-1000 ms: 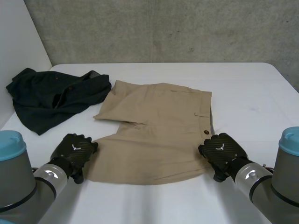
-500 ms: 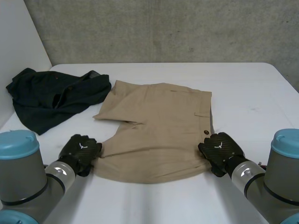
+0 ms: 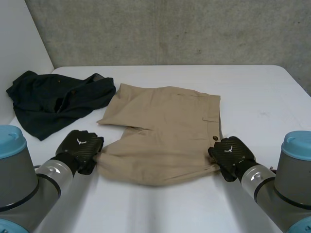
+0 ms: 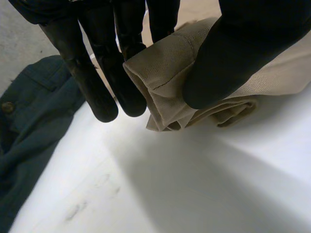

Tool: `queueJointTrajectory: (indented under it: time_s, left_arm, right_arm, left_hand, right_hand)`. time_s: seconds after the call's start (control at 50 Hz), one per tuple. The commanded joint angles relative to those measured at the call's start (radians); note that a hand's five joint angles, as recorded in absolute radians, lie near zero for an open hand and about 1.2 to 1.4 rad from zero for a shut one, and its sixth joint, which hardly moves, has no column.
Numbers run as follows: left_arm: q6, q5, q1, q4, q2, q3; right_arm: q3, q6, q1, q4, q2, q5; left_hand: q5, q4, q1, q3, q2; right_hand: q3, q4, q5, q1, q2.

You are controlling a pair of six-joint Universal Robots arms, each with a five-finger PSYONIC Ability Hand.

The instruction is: Fold the laundry.

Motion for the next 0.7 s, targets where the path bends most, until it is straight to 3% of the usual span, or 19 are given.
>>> queueJointTrajectory:
  time_s: [0.02,0.14,0.24,0.34,0.42,0.52,0.6,0.7]
  left_arm:
    - [-0.037,0.042,-0.009,-0.148,0.043,0.01]
    - [-0.022,0.043,-0.015,-0.374,0.117,0.019]
    - [0.026,0.048,-0.045,-0.593,0.189,0.02]
    - [0.099,0.047,-0.082,-0.703,0.238,0.023]
    - [0.125,0.048,-0.075,-0.662,0.243,0.046]
    - [0.115,0.042,-0.082,-0.456,0.142,0.15]
    - [0.09,0.031,-0.099,-0.325,-0.008,0.279]
    - [0.014,0.022,-0.104,-0.285,-0.196,0.488]
  right_arm:
    - [-0.016,-0.031,-0.007,0.18,-0.131,-0.011]
    - [-0.057,-0.166,-0.062,0.51,-0.226,-0.026]
    - [-0.057,-0.364,-0.149,0.781,-0.357,-0.029]
    - [-0.075,-0.442,-0.185,0.866,-0.402,-0.073]
    - [-0.105,-0.401,-0.192,0.863,-0.398,-0.126]
    - [-0.164,-0.258,-0.194,0.744,-0.277,-0.161]
    - [-0.241,-0.13,-0.188,0.61,-0.188,-0.127]
    - [-0.341,-0.053,-0.156,0.506,-0.085,-0.042]
  left_hand:
    - [0.221,0.198,0.299,0.209,0.202]
    - [0.221,0.198,0.299,0.209,0.202]
    - [0.221,0.198,0.299,0.209,0.202]
    - [0.221,0.198,0.299,0.209,0.202]
    - [0.221,0.198,0.299,0.209,0.202]
    - [0.221,0.198,0.299,0.209,0.202]
    - [0.221,0.198,0.299,0.209,0.202]
    - [0.221,0.198,0.299,0.209,0.202]
  right_hand:
    - [0.215,0.207,0.24,0.513,0.222]
    - [0.215,0.207,0.24,0.513,0.222]
    - [0.215,0.207,0.24,0.513,0.222]
    - [0.215,0.207,0.24,0.513,0.222]
    - [0.215,0.207,0.24,0.513,0.222]
    - [0.215,0.207,0.24,0.513,0.222]
    - [0.215,0.207,0.24,0.513,0.222]
    - [0.215,0.207,0.24,0.513,0.222]
